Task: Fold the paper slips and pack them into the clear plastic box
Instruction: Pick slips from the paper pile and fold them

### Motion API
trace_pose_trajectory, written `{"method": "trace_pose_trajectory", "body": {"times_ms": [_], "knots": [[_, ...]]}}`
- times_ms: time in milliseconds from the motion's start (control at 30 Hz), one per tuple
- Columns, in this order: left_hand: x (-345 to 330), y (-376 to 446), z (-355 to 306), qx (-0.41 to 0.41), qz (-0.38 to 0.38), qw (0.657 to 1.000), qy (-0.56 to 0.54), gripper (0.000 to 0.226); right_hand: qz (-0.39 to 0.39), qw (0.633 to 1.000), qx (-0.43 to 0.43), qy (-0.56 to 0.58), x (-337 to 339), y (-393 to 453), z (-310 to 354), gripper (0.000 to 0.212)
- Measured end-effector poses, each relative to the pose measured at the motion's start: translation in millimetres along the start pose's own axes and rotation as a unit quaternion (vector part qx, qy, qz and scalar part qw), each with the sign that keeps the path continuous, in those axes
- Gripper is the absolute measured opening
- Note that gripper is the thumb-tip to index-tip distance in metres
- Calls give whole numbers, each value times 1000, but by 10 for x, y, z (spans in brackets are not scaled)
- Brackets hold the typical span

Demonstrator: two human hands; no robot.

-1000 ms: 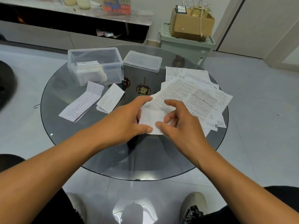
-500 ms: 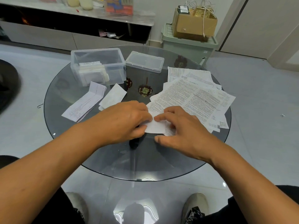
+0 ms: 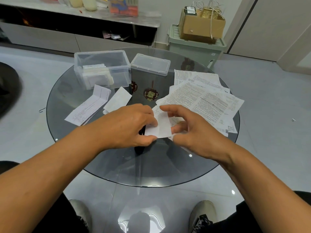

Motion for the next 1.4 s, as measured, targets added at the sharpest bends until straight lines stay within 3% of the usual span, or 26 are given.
{"method": "trace_pose_trajectory", "body": {"times_ms": [100,200,300,467,600,667,767,833,933,1033,1100,1233,1400], "knots": [[-5,-6,15,5,3,1000,-5,53,-24,997,25,-70,-47,5,10,65],[-6,-20,6,13,2,1000,-10,59,-83,991,22,-107,-78,34,0,34],[-26,-31,5,17,-5,1000,-19,58,-101,991,0,-82,-86,55,-33,16],[-31,-35,14,9,-23,1000,-9,49,-112,985,-41,128,5,68,-43,32],[-58,-20,-43,-29,-64,997,14,19,-132,975,-82,158,62,99,-90,26],[-78,-11,-46,-34,-85,996,9,24,-120,981,-82,131,77,79,-61,18],[-82,3,-23,4,-94,995,-27,36,-71,995,-54,-45,35,39,-37,49],[-95,8,10,52,-70,993,-77,32,-79,987,-45,-135,-20,44,-39,39],[-121,22,25,111,-46,987,-107,29,-115,982,-69,-131,-49,64,-57,33],[-150,21,54,157,-71,976,-131,21,-134,976,-98,-137,-52,89,-68,32],[-147,19,59,176,-85,968,-155,31,-131,973,-114,-149,-58,104,-82,30],[-130,43,36,187,-63,969,-150,46,-95,961,-147,-214,-57,80,-56,56],[-108,66,12,196,-51,967,-153,34,-88,973,-128,-171,-85,104,-21,39]]}}
Point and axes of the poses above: each hand's wrist, its own y-axis towards the middle knuckle, its own x-axis out of the back of the hand, z = x × y, the point moved 3 cm from there along y, towards the middle knuckle, and after that the axes turned 12 degrees about -y, right-handed, at the moved point
